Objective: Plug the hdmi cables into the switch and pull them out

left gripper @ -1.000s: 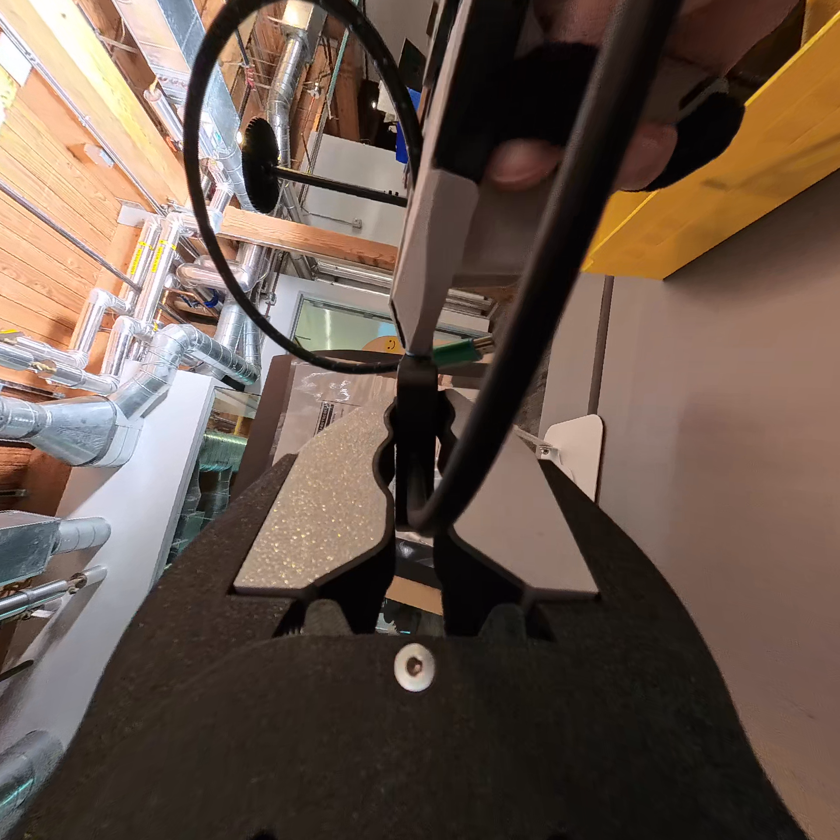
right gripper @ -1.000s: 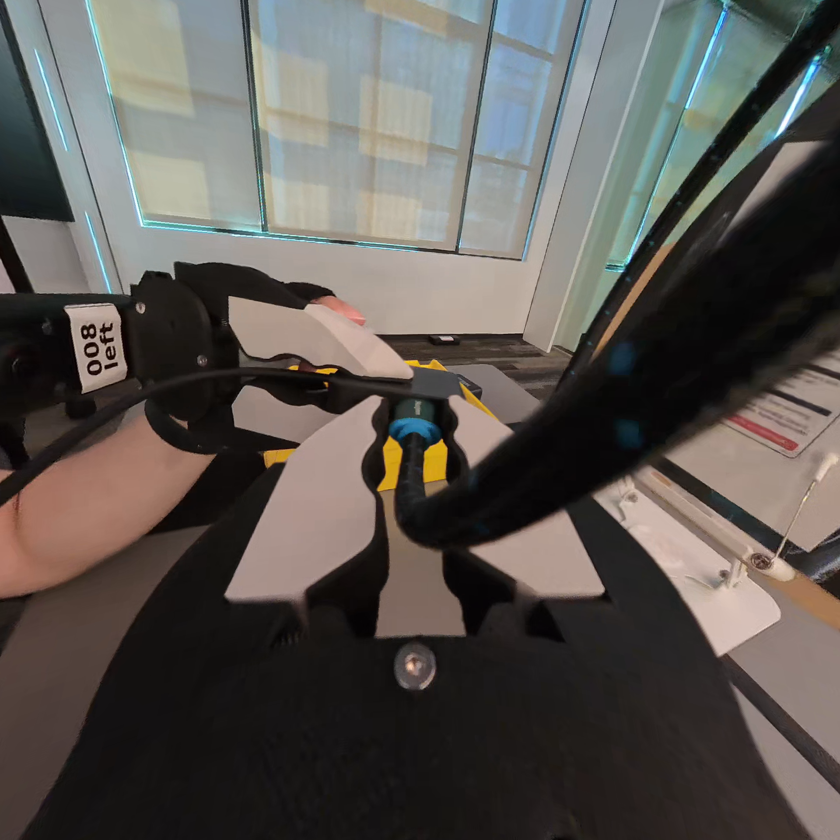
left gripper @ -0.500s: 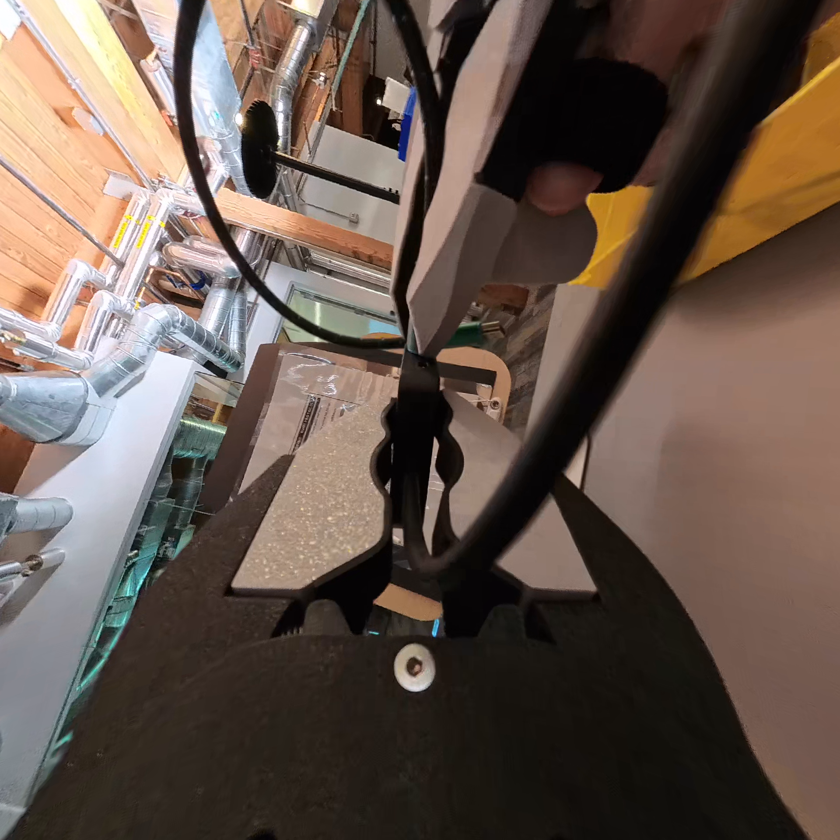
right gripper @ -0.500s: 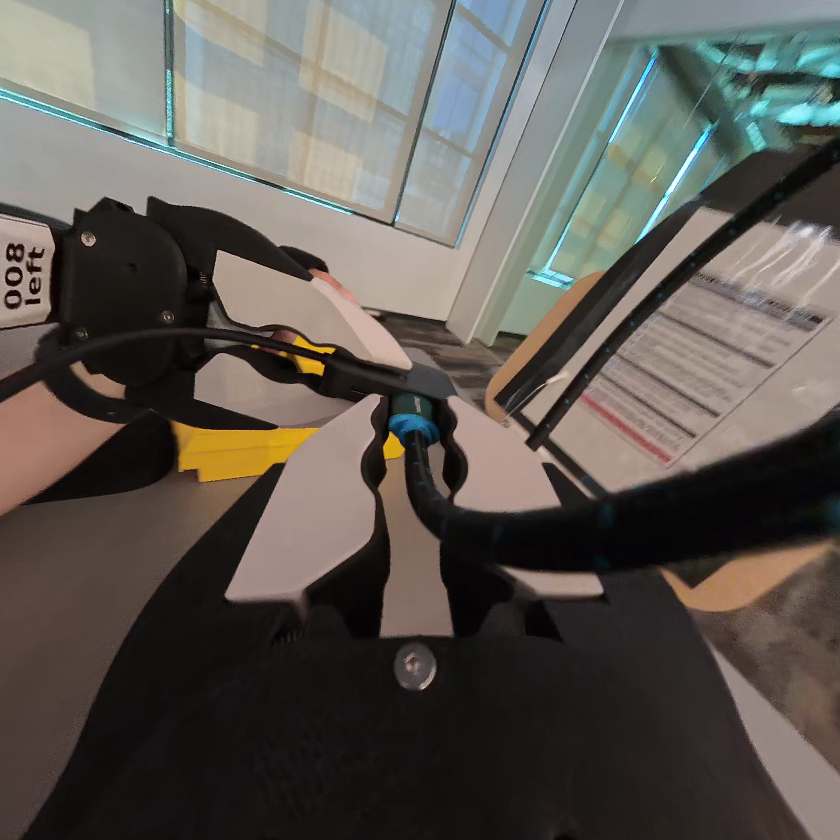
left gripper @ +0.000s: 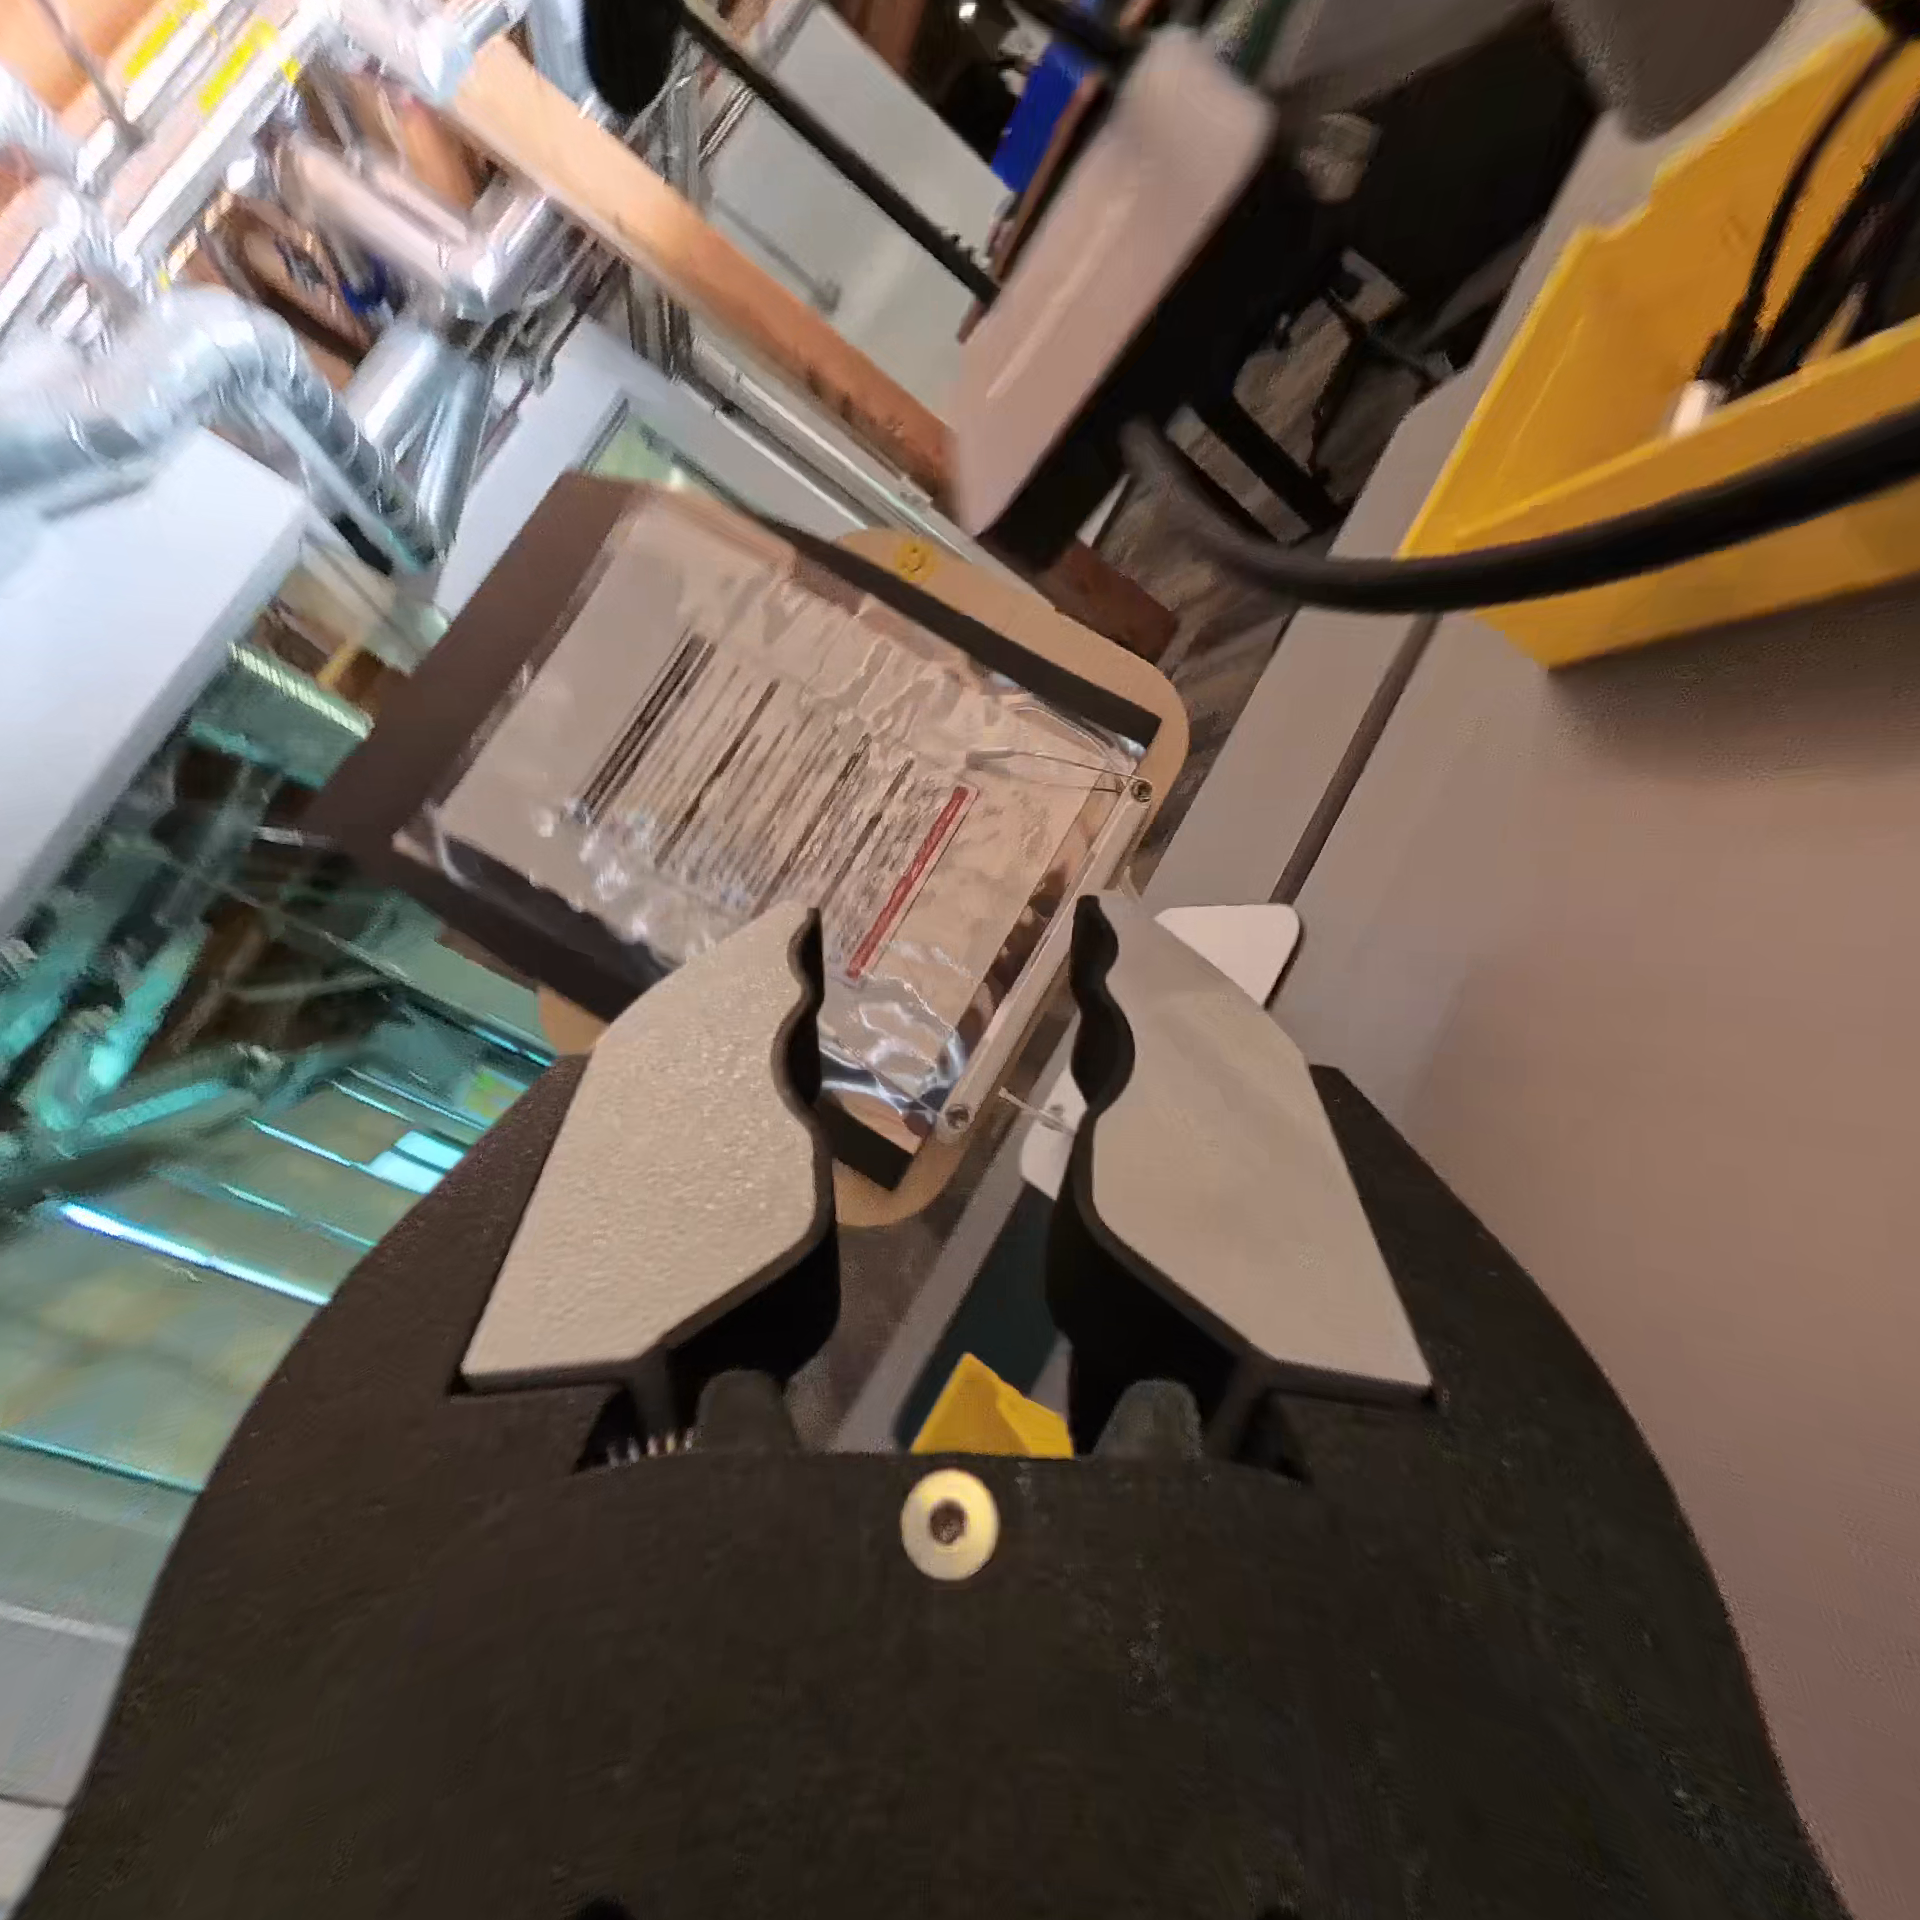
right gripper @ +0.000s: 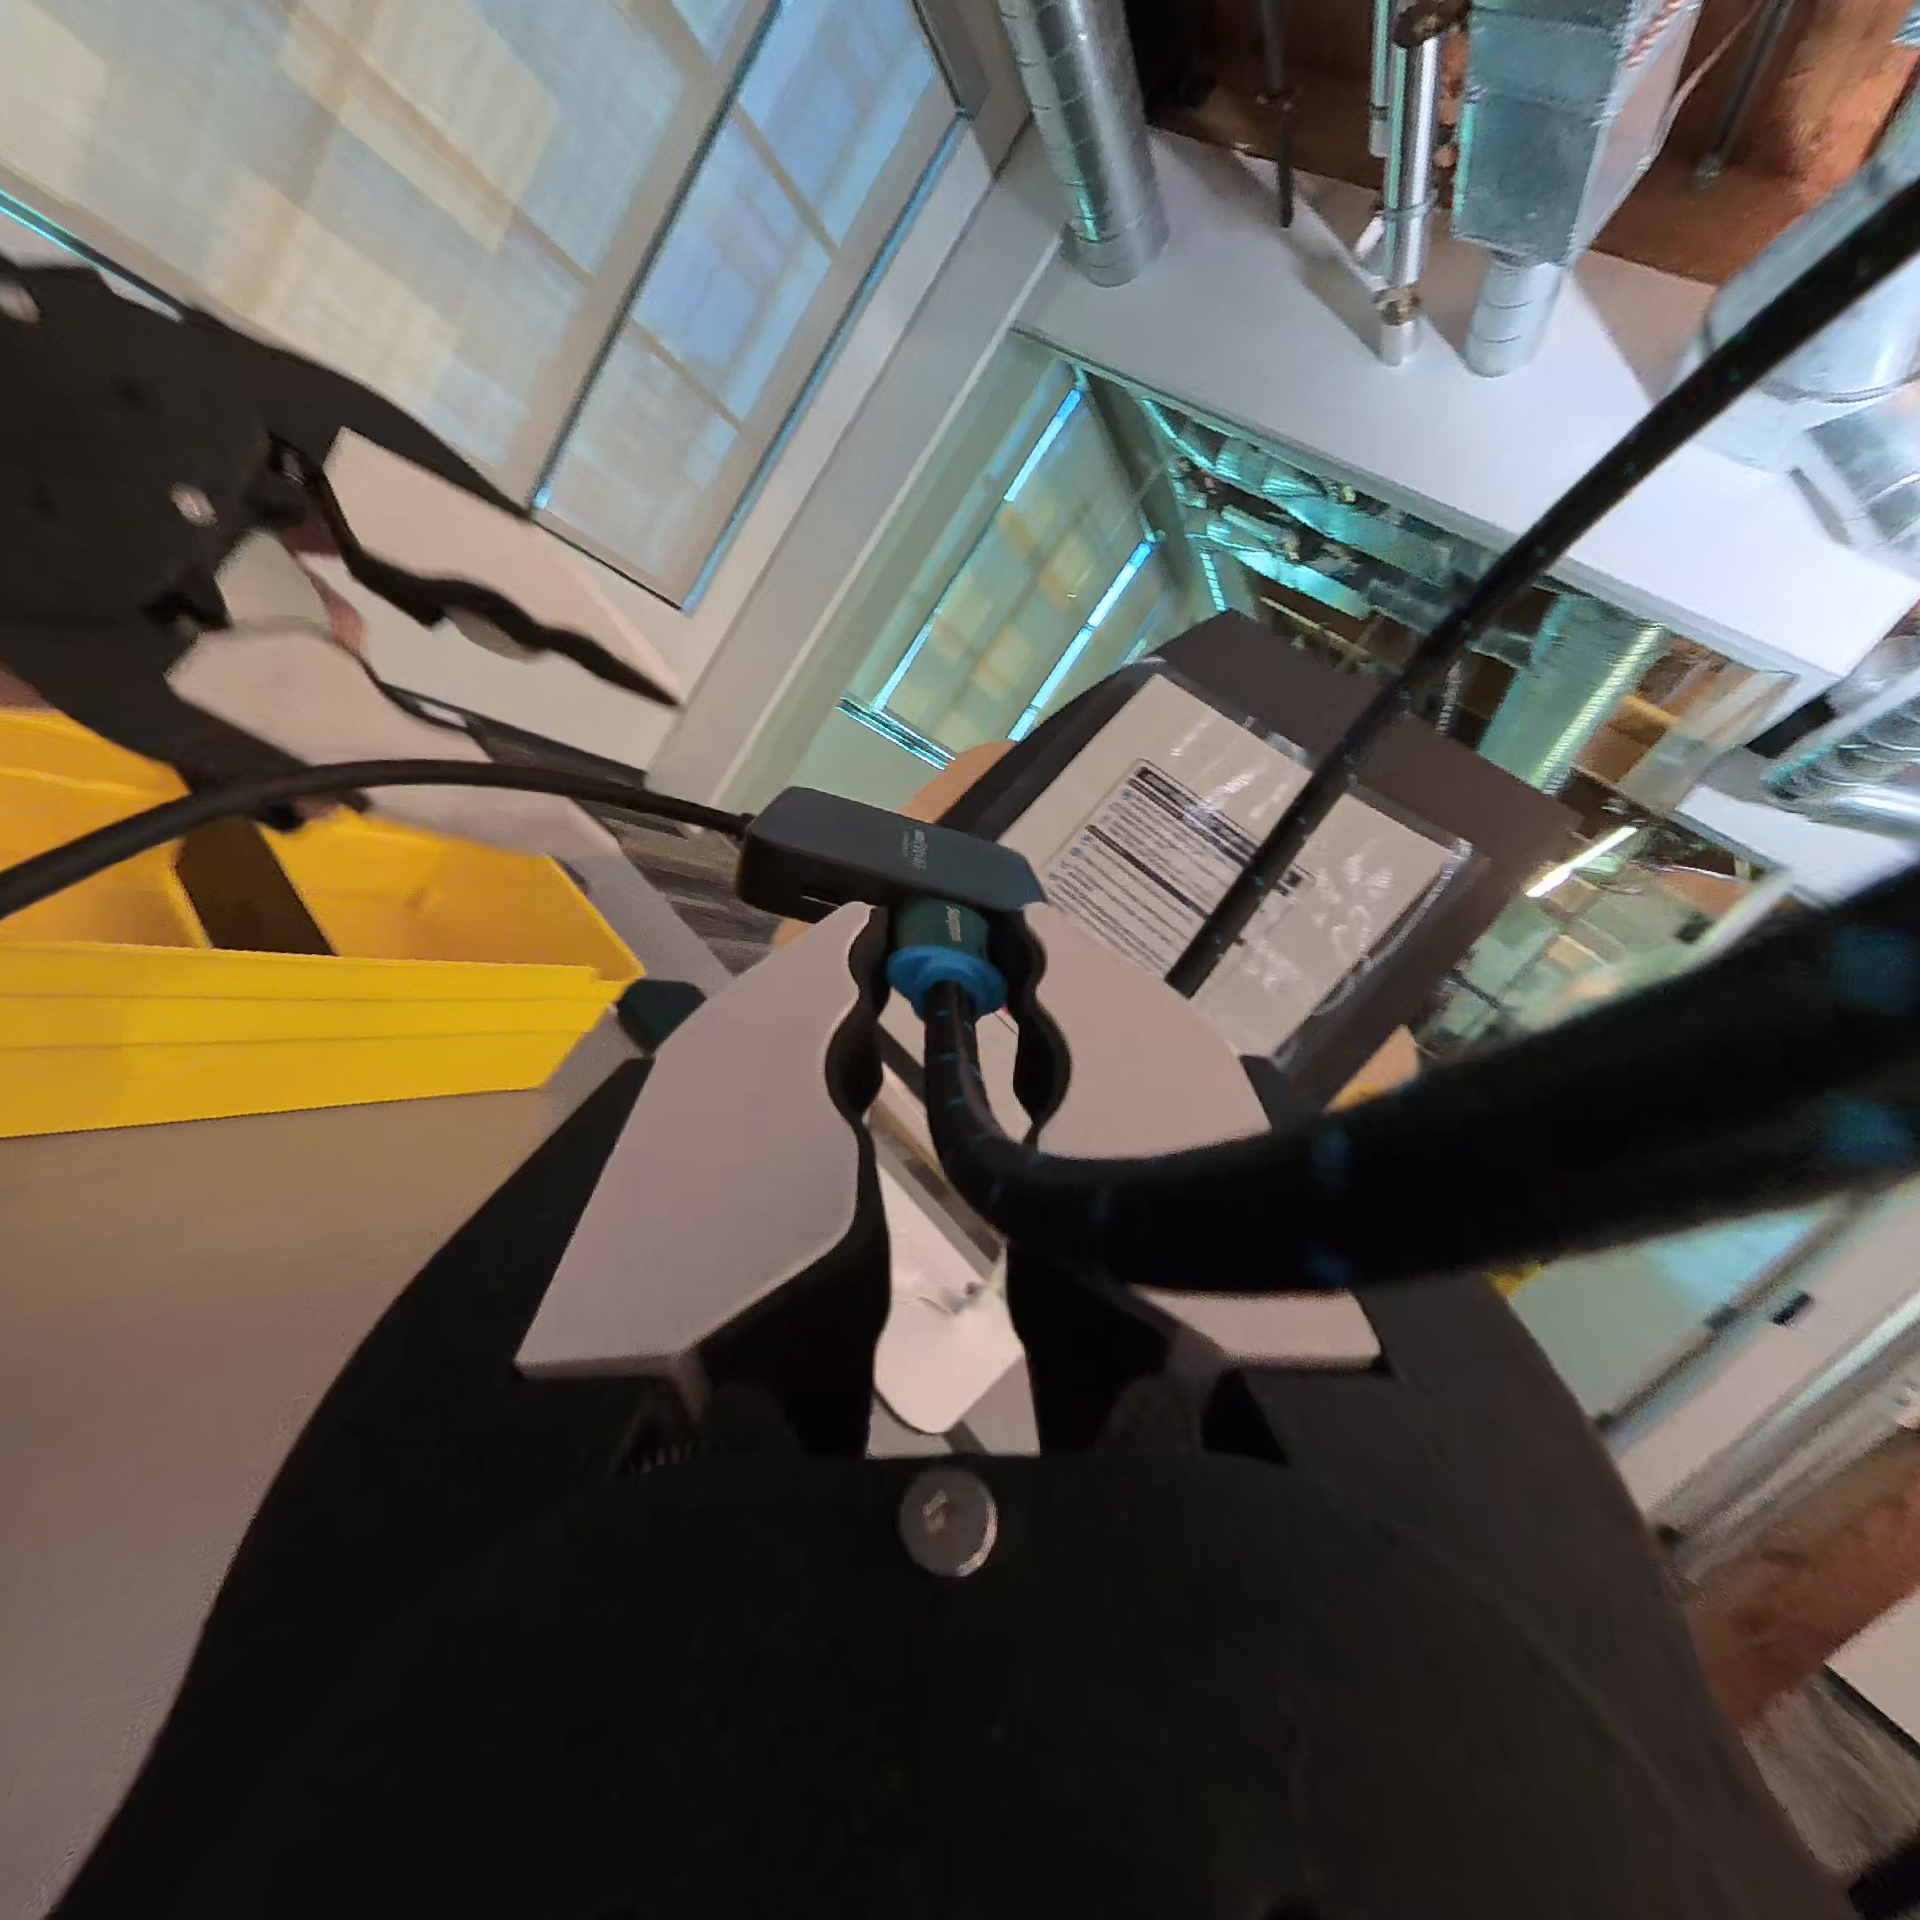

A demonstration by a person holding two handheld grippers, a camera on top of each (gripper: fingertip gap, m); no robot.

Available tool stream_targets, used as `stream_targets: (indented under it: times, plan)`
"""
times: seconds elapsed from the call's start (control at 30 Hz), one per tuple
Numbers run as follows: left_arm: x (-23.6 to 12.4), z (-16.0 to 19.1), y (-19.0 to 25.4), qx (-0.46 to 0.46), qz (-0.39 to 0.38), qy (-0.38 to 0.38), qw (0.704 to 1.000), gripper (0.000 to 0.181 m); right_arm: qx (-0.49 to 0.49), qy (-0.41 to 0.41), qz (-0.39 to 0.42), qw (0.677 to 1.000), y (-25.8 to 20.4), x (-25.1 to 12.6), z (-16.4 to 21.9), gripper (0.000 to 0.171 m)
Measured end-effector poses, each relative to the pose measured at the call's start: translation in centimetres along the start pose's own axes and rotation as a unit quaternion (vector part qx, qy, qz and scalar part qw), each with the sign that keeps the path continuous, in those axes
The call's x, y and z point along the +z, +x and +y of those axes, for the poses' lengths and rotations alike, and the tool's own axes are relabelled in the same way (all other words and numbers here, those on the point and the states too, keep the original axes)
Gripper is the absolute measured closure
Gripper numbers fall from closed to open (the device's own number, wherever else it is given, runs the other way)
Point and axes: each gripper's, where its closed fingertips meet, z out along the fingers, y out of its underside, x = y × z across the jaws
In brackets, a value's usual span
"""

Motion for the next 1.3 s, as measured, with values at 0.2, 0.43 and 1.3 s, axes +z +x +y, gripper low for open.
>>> stream_targets:
  times: [0.2, 0.43, 1.3]
  plan:
    - [-1.0, -6.6, -0.5, -0.357, 0.124, 0.173, 0.910, 0.103, -0.080, -0.025, 0.061, 0.995, 0.0, 0.6, 1.5, 0.149]
    - [3.3, -5.5, 2.9, -0.347, 0.105, 0.090, 0.927, 0.086, -0.096, -0.012, 0.085, 0.992, -0.9, 0.5, 1.0, 0.149]
    - [10.3, 5.2, 13.0, -0.371, 0.134, 0.029, 0.919, 0.113, 0.161, -0.139, 0.043, 0.976, -4.6, 1.3, 17.5, 0.145]
